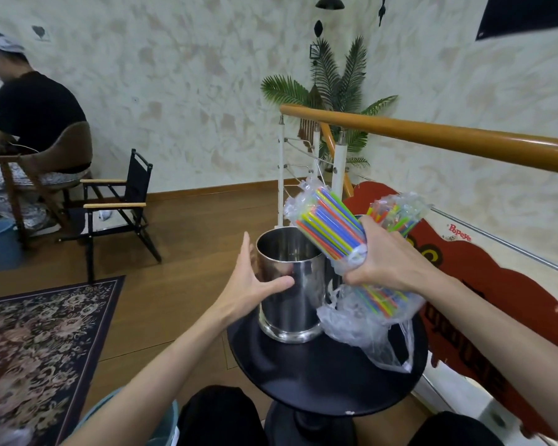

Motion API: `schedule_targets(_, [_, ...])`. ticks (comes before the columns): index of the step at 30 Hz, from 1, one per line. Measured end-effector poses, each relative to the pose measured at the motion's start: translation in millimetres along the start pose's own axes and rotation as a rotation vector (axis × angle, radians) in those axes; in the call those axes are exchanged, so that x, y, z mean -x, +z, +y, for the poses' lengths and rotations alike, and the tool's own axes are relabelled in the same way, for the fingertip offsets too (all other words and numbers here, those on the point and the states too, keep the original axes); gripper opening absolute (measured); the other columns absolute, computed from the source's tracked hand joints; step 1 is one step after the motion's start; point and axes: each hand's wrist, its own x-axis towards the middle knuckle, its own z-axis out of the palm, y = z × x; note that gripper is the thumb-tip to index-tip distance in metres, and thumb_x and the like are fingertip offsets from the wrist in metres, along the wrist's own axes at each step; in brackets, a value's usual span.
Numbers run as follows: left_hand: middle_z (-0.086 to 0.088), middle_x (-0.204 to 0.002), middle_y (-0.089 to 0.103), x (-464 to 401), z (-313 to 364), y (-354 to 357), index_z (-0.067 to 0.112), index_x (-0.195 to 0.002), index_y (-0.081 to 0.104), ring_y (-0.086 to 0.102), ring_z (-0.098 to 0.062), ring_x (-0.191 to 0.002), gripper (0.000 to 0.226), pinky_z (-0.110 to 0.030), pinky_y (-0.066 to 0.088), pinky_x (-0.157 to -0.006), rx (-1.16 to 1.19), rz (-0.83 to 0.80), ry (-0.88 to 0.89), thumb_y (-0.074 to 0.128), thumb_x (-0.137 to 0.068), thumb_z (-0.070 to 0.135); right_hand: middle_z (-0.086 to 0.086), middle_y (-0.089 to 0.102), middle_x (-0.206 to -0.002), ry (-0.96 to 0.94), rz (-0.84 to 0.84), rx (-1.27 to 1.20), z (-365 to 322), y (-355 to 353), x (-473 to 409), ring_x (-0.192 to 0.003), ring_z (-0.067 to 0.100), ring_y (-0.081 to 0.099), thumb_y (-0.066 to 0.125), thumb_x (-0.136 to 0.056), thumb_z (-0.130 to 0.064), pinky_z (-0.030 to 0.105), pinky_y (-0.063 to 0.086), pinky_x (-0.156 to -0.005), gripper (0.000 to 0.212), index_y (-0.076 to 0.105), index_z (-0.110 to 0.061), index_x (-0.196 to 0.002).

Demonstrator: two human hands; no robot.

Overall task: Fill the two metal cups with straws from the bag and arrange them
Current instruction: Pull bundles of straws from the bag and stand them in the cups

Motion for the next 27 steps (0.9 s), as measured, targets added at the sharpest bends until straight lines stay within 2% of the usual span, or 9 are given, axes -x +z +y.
schedule_targets(2, [0.004,-0.169,0.002,-0.5,14.8,-7.2,0.04,-0.157,-0.015,0.013,-0.009,-0.152,0.146,-0.038,0.021,-0.122,-0.123,0.058,0.075,0.086,-0.056,0.069,-0.007,0.057,-0.092,0.015,-0.029,0.04,-2.6,-4.8,-2.0,-0.07,0.009,0.06,0.086,-0.066,-0.033,0.02,0.039,-0.052,0.063,0.038,-0.021,-0.104])
schedule_targets(3, [0.005,-0.169,0.001,-1.7,24.2,-10.3,0.042,-0.156,-0.014,0.011,-0.009,-0.152,0.143,-0.038,0.019,-0.121,-0.171,0.075,0.129,0.086,-0.058,0.069,-0.006,0.057,-0.091,0.028,-0.049,0.056,-4.5,-8.1,-4.2,-0.07,0.009,0.059,0.087,-0.066,-0.033,0.022,0.039,-0.052,0.063,0.038,-0.021,-0.103])
schedule_targets(6, [0.009,-0.167,0.001,-7.8,58.1,-15.5,0.04,-0.158,-0.01,0.008,-0.002,-0.149,0.135,-0.033,0.016,-0.119,-0.317,0.086,0.315,0.087,-0.065,0.059,-0.002,0.058,-0.095,0.073,-0.146,0.11,-14.2,-21.0,-14.7,-0.078,0.015,0.061,0.089,-0.064,-0.033,0.03,0.048,-0.059,0.065,0.04,-0.022,-0.105])
schedule_targets(10, [0.01,-0.168,0.002,-26.4,86.9,-14.2,0.037,-0.16,0.001,0.006,-0.008,-0.154,0.125,-0.046,0.022,-0.122,-0.522,-0.001,0.48,0.076,-0.066,0.072,0.0,0.06,-0.102,0.101,-0.322,0.231,-30.3,-41.9,-32.4,-0.087,0.018,0.063,0.091,-0.06,-0.034,0.036,0.057,-0.075,0.071,0.043,-0.023,-0.112])
schedule_targets(15, [0.001,-0.169,0.009,-50.4,90.1,-10.5,0.03,-0.16,0.02,0.006,-0.014,-0.154,0.09,-0.047,0.018,-0.125,-0.757,-0.098,0.509,0.051,-0.086,0.071,0.004,0.065,-0.109,0.101,-0.514,0.391,-52.5,-64.3,-57.3,-0.097,0.023,0.067,0.092,-0.064,-0.031,0.04,0.059,-0.088,0.074,0.049,-0.018,-0.123])
schedule_targets(18, [0.0,-0.168,0.016,-56.7,82.9,-13.2,0.027,-0.158,0.027,0.007,-0.015,-0.154,0.087,-0.044,0.016,-0.125,-0.805,-0.131,0.461,0.032,-0.087,0.077,0.007,0.068,-0.116,0.092,-0.577,0.493,-58.5,-68.3,-71.6,-0.104,0.027,0.069,0.092,-0.066,-0.034,0.041,0.059,-0.093,0.074,0.055,-0.013,-0.127])
schedule_targets(21, [0.001,-0.165,0.028,-57.2,76.4,-15.4,0.024,-0.155,0.034,0.02,-0.016,-0.152,0.085,-0.045,0.024,-0.122,-0.788,-0.146,0.415,0.027,-0.088,0.076,0.006,0.071,-0.115,0.093,-0.665,0.557,-64.4,-69.5,-83.6,-0.101,0.025,0.071,0.091,-0.067,-0.04,0.038,0.06,-0.089,0.072,0.06,-0.013,-0.126])
schedule_targets(24, [0.0,-0.153,0.045,-53.5,72.6,-15.3,0.022,-0.149,0.04,0.042,-0.019,-0.135,0.063,-0.041,0.037,-0.11,-0.758,-0.19,0.359,0.035,-0.099,0.061,0.006,0.076,-0.109,0.119,-0.768,0.633,-73.7,-71.5,-99.7,-0.097,0.026,0.074,0.093,-0.063,-0.044,0.038,0.061,-0.088,0.069,0.067,-0.017,-0.12])
schedule_targets(27, [0.002,-0.138,0.056,-52.3,66.0,-19.3,0.025,-0.146,0.041,0.054,-0.017,-0.115,0.055,-0.04,0.043,-0.099,-0.728,-0.233,0.326,0.027,-0.103,0.057,0.005,0.077,-0.108,0.18,-0.87,0.716,-85.7,-72.5,-114.4,-0.097,0.028,0.075,0.096,-0.043,-0.052,0.046,0.059,-0.094,0.087,0.07,-0.019,-0.12])
